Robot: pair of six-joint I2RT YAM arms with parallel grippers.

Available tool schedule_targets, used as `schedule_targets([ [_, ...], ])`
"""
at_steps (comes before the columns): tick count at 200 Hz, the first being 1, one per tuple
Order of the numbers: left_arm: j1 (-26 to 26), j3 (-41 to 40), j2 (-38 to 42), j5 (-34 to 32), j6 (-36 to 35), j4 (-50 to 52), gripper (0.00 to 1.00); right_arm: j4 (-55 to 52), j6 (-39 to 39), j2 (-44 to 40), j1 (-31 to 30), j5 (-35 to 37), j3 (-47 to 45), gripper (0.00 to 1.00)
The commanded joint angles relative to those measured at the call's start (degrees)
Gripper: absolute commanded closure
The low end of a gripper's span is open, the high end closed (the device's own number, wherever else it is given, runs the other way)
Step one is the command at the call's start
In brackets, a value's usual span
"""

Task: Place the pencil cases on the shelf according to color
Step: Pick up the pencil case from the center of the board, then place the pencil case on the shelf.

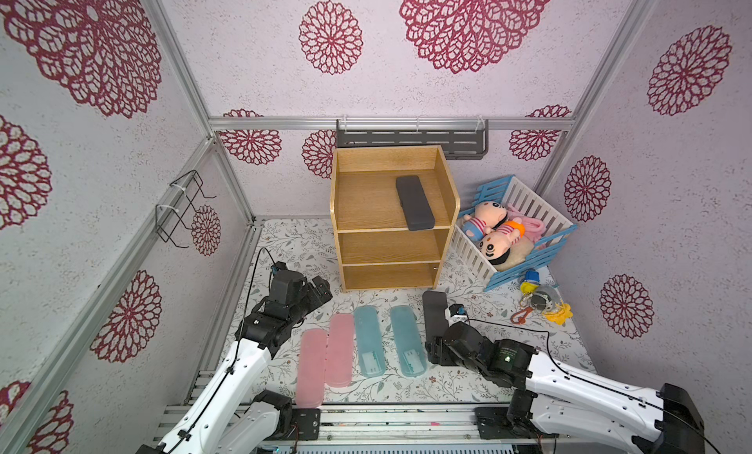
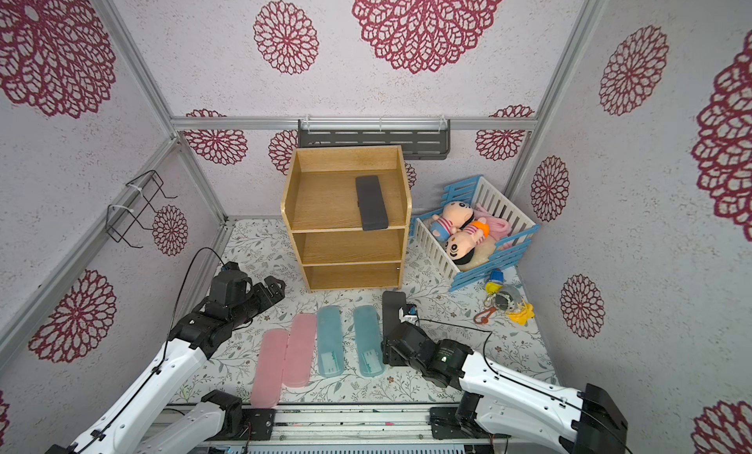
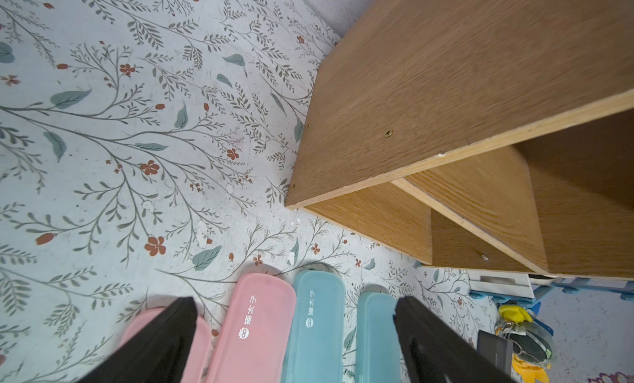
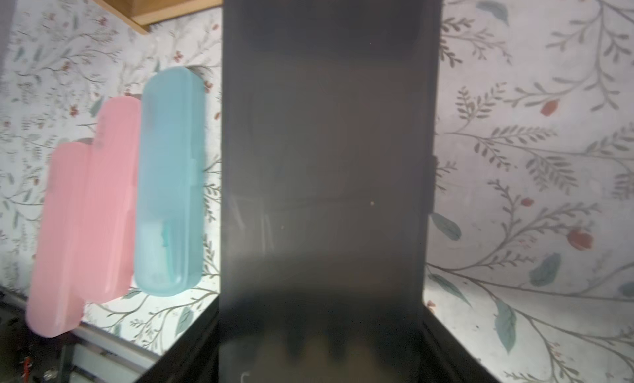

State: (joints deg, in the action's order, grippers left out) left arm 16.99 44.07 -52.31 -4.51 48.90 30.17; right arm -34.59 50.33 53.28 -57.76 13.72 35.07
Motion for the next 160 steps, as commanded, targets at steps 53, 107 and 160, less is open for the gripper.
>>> schedule_targets([
  [53,1.28,3.57,-1.55,2.37,1.49,0.73,0.03,8.0,-12.42,5.81,-10.33,2.87,8.95,0.44],
  [107,2.25,4.53,-1.23,-0.12,1.55,0.5,0.03,13.17,-18.97,8.27,-15.48,2.82,14.29,0.43],
  [160,2.49,5.76,0.11,-2.6,-0.64,0.06,0.03,16.43,-25.34,6.56,-15.62,3.72,18.64,0.44],
])
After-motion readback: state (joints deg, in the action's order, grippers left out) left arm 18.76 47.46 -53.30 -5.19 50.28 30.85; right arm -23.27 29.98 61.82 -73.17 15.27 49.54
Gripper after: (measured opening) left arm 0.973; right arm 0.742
